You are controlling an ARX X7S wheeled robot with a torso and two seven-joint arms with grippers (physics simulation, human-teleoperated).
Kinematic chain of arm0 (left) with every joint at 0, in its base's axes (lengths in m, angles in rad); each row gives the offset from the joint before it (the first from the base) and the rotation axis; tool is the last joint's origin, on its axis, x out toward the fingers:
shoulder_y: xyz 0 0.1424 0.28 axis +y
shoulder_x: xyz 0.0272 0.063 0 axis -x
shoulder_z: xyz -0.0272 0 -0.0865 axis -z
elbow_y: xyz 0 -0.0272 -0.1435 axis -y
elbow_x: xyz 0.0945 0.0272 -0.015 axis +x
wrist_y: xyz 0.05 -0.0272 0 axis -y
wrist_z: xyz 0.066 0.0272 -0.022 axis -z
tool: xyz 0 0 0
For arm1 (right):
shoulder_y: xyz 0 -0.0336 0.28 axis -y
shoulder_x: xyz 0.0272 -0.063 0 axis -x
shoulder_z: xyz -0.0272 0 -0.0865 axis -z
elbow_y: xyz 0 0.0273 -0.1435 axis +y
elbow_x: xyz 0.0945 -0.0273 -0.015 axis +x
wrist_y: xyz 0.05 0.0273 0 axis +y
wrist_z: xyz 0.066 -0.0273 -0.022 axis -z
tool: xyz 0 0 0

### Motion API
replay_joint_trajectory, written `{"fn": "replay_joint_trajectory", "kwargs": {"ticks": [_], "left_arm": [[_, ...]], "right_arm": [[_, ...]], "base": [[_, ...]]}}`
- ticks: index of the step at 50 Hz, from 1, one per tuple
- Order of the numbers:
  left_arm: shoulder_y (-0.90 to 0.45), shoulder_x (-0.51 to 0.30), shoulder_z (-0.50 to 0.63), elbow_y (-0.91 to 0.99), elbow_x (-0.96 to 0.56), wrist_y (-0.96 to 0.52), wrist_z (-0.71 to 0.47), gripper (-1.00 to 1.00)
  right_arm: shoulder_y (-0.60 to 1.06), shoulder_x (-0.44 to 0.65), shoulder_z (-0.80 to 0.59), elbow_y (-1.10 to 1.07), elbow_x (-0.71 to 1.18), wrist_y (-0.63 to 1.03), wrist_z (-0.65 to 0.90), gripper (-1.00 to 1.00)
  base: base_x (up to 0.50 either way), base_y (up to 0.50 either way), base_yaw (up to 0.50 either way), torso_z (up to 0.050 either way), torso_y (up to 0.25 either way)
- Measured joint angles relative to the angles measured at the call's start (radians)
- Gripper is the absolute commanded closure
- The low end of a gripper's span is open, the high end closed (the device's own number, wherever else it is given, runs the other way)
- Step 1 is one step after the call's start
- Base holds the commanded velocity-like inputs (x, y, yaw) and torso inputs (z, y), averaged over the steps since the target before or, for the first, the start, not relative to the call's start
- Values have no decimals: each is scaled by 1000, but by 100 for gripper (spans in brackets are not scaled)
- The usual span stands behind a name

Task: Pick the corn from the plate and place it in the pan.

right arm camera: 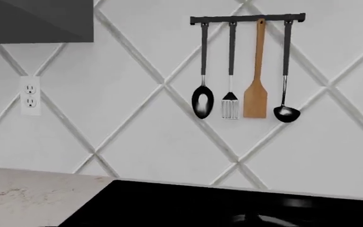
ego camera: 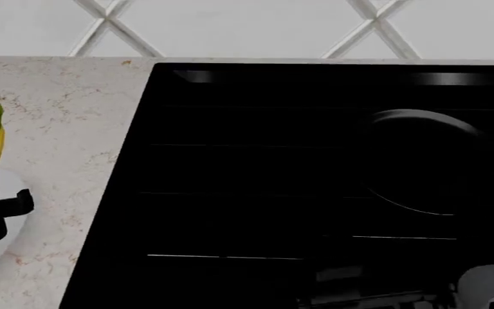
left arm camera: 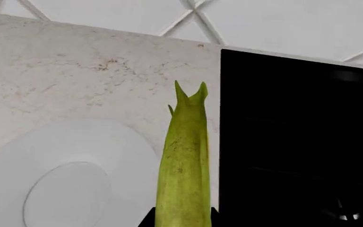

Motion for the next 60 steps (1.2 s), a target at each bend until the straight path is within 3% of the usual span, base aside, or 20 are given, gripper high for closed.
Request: {"fn": "replay_joint_trajectory", "kwargs": {"ticks": [9,18,48,60], "left_arm": [[-34,1,16,-33,27,-19,32,100],[-60,4,28,-53,38,-29,53,100],[-54,-8,46,-44,24,-17,54,100],[-55,-9,53,-44,26,-12,59,100]], "right_arm": [[252,118,54,-13,193,73,119,-100],[370,174,77,-4,263,104,169,-100],[391,221,124,-6,306,105,202,-100],[392,221,116,-1,288,101,196,-100]], "base": [[0,-411,0,0,0],[0,-500,0,0,1],[0,-500,0,0,0],[75,-7,0,0,1]]}}
